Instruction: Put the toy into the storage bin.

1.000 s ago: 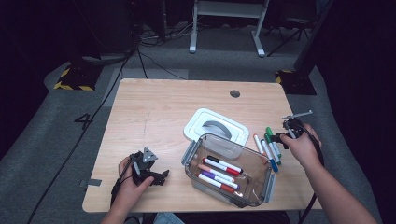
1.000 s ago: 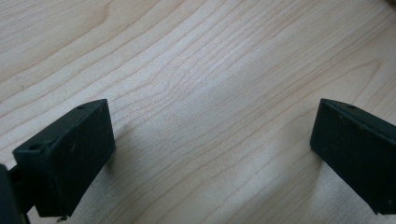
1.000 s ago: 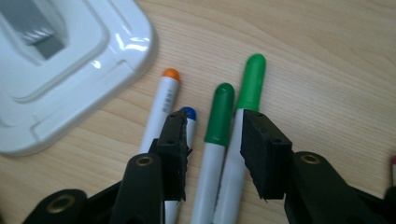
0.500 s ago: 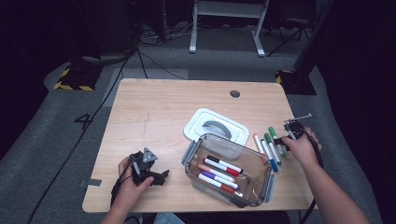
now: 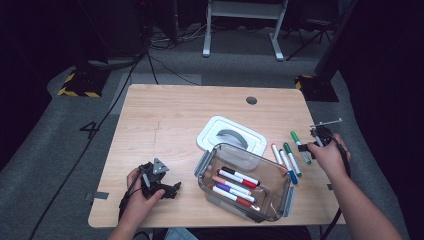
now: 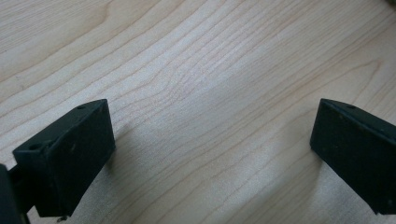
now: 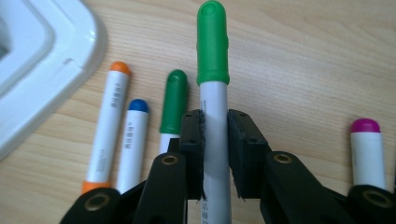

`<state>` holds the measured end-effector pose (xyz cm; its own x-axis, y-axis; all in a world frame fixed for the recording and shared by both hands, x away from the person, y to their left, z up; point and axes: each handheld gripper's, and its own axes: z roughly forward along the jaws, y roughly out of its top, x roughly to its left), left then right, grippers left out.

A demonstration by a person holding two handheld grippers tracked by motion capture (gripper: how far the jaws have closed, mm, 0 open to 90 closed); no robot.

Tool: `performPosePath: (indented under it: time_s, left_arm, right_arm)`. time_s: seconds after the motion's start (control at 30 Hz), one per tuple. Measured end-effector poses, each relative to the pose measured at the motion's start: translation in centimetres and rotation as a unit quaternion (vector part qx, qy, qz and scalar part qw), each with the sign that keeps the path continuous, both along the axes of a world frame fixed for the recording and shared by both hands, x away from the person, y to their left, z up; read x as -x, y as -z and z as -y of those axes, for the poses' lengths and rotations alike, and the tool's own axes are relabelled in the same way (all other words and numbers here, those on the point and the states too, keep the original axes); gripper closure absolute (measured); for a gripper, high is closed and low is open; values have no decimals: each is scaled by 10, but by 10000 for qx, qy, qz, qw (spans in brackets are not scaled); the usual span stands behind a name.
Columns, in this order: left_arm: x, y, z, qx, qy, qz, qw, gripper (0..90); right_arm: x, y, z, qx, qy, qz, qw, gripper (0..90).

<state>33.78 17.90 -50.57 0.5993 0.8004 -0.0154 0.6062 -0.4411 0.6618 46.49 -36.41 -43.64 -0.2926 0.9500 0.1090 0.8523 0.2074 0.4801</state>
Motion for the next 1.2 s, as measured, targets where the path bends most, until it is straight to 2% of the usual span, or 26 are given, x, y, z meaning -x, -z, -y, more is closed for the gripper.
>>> performPosePath:
  time_s: [0.03, 0.07, 0.1, 0.27, 0.47, 0.6, 0.8, 0.9, 0.93, 0.97, 1.0, 1.03, 1.17, 1.2]
  left_arm:
    - [0, 0, 0, 0, 0, 0, 10000, 3]
    - [0, 0, 0, 34, -16, -6, 10000, 3]
    - [0, 0, 0, 34, -16, -6, 10000, 3]
    - [0, 0, 0, 9, -3, -4, 10000, 2]
    - [-1, 0, 0, 16, 10, -10, 10000, 1]
    - [-3, 1, 1, 51, -12, -5, 10000, 1]
    - [-3, 1, 1, 48, -11, -5, 10000, 1]
    - [-3, 1, 1, 47, -13, -5, 10000, 1]
    - [-3, 1, 1, 47, -14, -4, 10000, 1]
    - [-3, 1, 1, 47, -14, -4, 10000, 1]
    - [-3, 1, 1, 47, -13, -4, 10000, 1]
    - [-3, 1, 1, 45, -14, -3, 10000, 1]
    - [-3, 1, 1, 46, -31, -1, 10000, 2]
    - [-3, 1, 1, 41, -32, -5, 10000, 2]
  right_arm:
    - [0, 0, 0, 0, 0, 0, 10000, 772]
    - [4, -10, -2, -40, -74, 97, 9999, 772]
    - [4, -10, -2, -40, -74, 97, 9999, 772]
    - [13, -37, -10, -156, -349, 334, 9987, 772]
    - [22, -68, -21, -296, -603, 404, 9969, 772]
    - [32, -88, -35, -371, -867, 530, 9941, 772]
    - [45, -104, -50, -419, -1183, 609, 9902, 772]
    - [54, -112, -63, -477, -1422, 617, 9868, 772]
    - [60, -116, -73, -470, -1581, 591, 9845, 772]
    - [60, -116, -73, -470, -1581, 591, 9845, 772]
    - [67, -120, -82, -478, -1760, 598, 9814, 772]
    - [67, -120, -82, -478, -1760, 598, 9814, 772]
    - [79, -126, -102, -498, -2124, 623, 9739, 772]
    - [85, -128, -111, -482, -2302, 616, 9700, 772]
